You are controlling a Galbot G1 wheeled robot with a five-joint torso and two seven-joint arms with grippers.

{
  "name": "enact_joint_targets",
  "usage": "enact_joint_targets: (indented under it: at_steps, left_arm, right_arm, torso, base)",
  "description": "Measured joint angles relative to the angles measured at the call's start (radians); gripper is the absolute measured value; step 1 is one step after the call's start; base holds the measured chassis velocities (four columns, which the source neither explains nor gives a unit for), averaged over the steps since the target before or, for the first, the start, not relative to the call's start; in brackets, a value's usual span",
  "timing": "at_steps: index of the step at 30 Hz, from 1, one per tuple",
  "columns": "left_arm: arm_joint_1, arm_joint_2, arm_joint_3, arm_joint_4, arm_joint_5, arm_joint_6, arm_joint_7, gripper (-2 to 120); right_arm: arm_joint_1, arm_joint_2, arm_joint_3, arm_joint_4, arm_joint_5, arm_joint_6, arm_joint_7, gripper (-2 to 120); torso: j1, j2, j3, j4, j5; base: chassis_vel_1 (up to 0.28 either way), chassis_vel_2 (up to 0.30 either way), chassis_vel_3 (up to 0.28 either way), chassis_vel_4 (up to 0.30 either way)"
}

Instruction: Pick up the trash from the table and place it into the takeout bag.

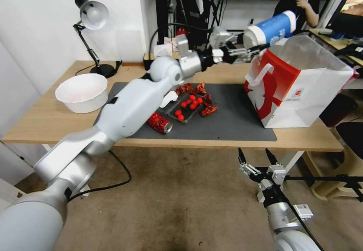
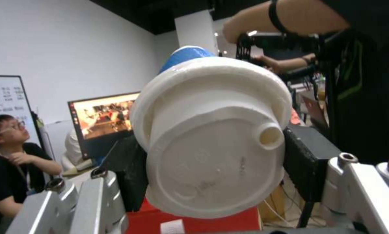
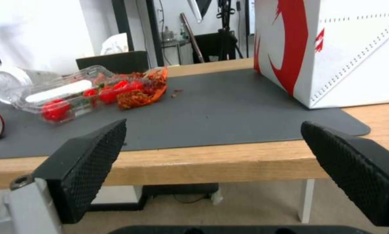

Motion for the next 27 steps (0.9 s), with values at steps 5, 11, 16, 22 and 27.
enact_joint_targets:
  at_steps: [5, 11, 16, 22, 27]
  left_arm:
    - [-0.024, -0.049, 0.019, 0.060, 0.033, -0.005, -0.006, 63]
    - [-0.069, -0.112, 0.042, 0.159, 0.074, -0.013, -0.029, 63]
    - [-0.100, -0.149, 0.052, 0.227, 0.141, -0.013, -0.052, 63]
    - [-0.123, -0.184, 0.064, 0.276, 0.199, -0.008, -0.085, 63]
    - [-0.143, -0.210, 0.078, 0.306, 0.256, -0.009, -0.101, 62]
  right_arm:
    - [-0.004, 0.000, 0.003, 0.000, 0.000, 0.006, -0.001, 100]
    - [-0.009, 0.001, 0.010, -0.003, 0.004, 0.015, -0.002, 100]
    - [-0.010, 0.006, 0.010, -0.010, 0.005, 0.018, -0.004, 100]
    - [-0.008, 0.012, 0.005, -0.018, 0.005, 0.018, -0.005, 100]
    - [-0.006, 0.015, 0.004, -0.020, 0.004, 0.018, -0.006, 100]
  torso:
    - [0.000, 0.000, 0.000, 0.0000, 0.0000]
    - [0.000, 0.000, 0.000, 0.0000, 0.0000]
    - [0.000, 0.000, 0.000, 0.0000, -0.0001]
    - [0.000, 0.000, 0.000, 0.0001, -0.0001]
    - [0.000, 0.000, 0.000, -0.0002, -0.0001]
  base:
    - [0.000, 0.000, 0.000, 0.000]
    - [0.000, 0.000, 0.000, 0.000]
    - [0.000, 0.000, 0.000, 0.000]
    - [0.000, 0.000, 0.000, 0.000]
    - [0.000, 0.000, 0.000, 0.000]
